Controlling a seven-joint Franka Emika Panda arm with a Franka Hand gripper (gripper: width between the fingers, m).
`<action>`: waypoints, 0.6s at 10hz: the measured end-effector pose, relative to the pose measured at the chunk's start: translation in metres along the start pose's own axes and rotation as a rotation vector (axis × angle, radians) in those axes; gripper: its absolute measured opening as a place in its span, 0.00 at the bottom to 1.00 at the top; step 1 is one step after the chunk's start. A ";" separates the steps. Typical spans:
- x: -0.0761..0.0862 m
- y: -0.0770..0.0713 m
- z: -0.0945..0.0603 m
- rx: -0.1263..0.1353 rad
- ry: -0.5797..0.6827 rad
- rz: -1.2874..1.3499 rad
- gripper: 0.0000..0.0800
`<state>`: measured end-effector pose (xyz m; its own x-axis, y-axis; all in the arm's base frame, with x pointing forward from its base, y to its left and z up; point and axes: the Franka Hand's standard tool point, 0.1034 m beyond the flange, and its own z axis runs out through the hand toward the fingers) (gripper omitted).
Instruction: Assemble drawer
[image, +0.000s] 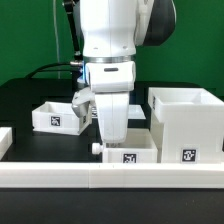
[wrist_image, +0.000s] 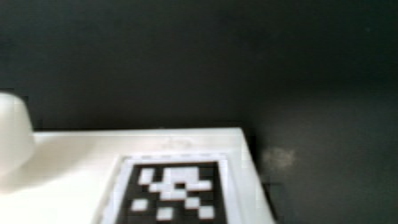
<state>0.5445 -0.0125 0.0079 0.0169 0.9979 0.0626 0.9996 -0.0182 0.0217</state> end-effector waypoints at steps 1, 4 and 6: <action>0.005 0.000 0.000 -0.001 -0.003 -0.019 0.05; 0.006 0.001 0.000 -0.002 -0.009 -0.017 0.05; 0.005 0.001 0.000 -0.002 -0.009 -0.013 0.05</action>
Offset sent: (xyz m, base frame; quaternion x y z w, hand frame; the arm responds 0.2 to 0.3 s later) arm 0.0005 0.0073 -0.0023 -0.0039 -0.0259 -0.0430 0.9987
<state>0.5452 -0.0072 0.0081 0.0046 0.9986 0.0529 0.9997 -0.0059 0.0244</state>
